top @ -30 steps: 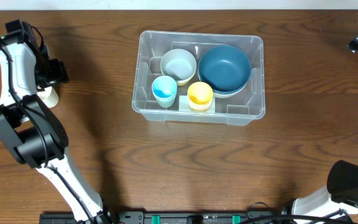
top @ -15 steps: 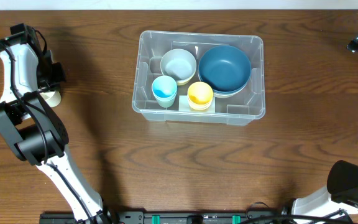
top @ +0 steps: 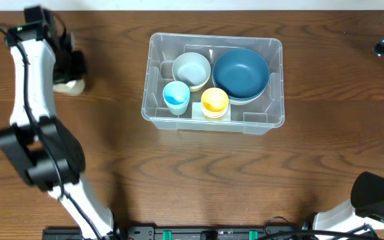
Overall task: Pack container
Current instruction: 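Grasp the light blue cup with the left gripper and lift, then lower the light blue cup into the green cup and release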
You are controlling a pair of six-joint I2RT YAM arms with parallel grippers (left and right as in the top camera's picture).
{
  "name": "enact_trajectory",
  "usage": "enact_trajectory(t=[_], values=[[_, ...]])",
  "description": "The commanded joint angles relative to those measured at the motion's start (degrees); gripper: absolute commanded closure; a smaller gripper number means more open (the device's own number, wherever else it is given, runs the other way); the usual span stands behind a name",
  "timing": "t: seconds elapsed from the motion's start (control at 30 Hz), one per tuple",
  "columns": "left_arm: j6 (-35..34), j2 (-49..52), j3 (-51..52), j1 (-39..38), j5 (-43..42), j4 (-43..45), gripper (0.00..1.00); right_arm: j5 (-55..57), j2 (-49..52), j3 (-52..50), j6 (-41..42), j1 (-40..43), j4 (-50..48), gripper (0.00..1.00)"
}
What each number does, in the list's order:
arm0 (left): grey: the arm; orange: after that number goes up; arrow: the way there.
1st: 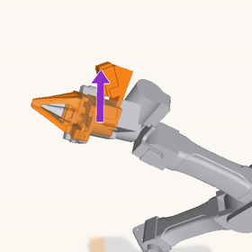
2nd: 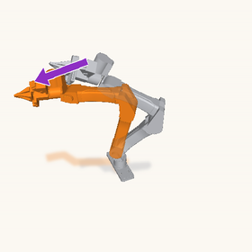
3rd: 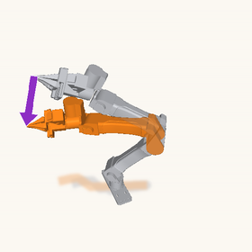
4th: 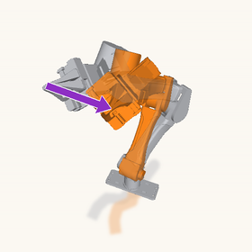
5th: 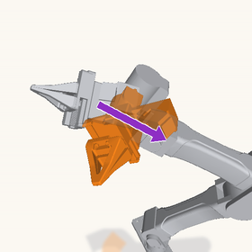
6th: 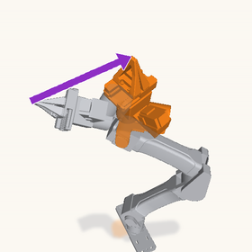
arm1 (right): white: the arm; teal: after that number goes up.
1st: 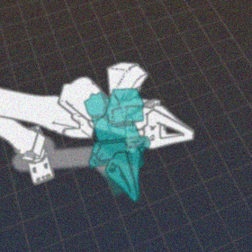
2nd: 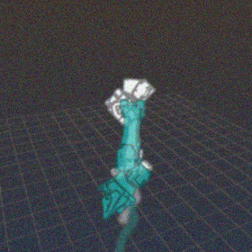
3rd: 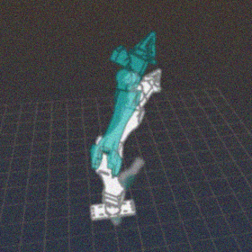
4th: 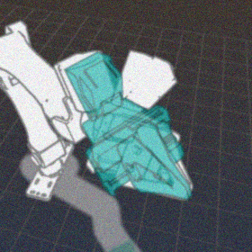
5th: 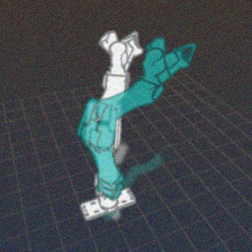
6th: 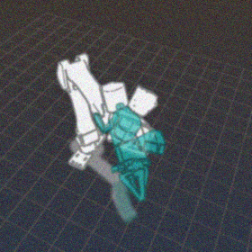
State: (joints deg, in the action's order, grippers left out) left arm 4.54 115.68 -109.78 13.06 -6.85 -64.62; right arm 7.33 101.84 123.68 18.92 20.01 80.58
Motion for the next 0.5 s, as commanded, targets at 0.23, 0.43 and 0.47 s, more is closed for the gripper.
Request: enact_trajectory(t=[0.23,0.43,0.47], values=[[0.3,-17.0,-0.4,-19.9,-1.7,0.2,0.94,0.3,0.2,-0.1,0.8,0.2,0.0,0.01],[3.0,-17.1,-0.3,-32.3,-0.4,-1.1,0.94,0.3,0.2,-0.1,0.8,0.2,0.0,0.01],[3.0,-16.8,-0.3,-33.4,0.3,-1.6,0.94,0.3,0.2,-0.1,0.8,0.2,0.0,0.01]])
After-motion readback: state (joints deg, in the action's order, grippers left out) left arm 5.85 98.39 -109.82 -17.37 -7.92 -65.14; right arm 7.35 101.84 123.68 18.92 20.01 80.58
